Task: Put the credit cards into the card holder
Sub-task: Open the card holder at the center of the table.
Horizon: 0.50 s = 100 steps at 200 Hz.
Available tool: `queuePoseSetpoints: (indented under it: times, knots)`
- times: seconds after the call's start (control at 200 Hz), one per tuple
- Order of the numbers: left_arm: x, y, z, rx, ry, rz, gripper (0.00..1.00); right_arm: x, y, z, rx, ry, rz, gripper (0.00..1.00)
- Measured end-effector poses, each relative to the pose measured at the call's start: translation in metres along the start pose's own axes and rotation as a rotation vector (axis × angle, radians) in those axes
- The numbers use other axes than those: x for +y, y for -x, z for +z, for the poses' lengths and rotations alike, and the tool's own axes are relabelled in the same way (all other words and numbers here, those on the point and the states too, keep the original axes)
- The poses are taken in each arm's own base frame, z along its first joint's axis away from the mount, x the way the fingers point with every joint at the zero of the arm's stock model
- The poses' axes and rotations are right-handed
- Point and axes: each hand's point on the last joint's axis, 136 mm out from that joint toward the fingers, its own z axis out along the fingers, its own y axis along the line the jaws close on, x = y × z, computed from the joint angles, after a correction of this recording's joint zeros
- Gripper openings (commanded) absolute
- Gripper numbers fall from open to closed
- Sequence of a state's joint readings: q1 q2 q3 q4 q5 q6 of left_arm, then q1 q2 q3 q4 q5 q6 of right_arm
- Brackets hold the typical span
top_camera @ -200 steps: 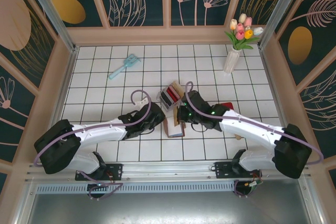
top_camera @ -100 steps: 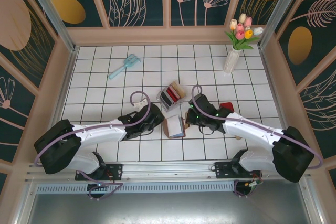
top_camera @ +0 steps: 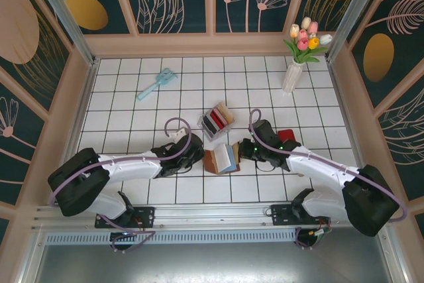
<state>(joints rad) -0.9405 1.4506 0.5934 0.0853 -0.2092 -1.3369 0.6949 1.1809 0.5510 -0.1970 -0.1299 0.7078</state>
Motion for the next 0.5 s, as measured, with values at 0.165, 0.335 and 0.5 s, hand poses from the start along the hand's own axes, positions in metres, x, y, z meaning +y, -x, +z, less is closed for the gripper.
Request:
queuePoseSetpoints:
  times: [0.165,0.335,0.5]
  knots:
    - [0.005,-0.002,0.004,0.004,0.017,0.013,0.00,0.003,0.005,-0.007,-0.023,0.024,0.001,0.00]
    - [0.011,-0.005,0.009,0.012,0.041,0.036,0.00,0.026,0.011,-0.018,-0.029,0.149,-0.009,0.00]
    - [0.012,-0.008,0.012,0.029,0.048,0.054,0.00,0.036,0.002,-0.014,0.027,0.202,-0.031,0.00]
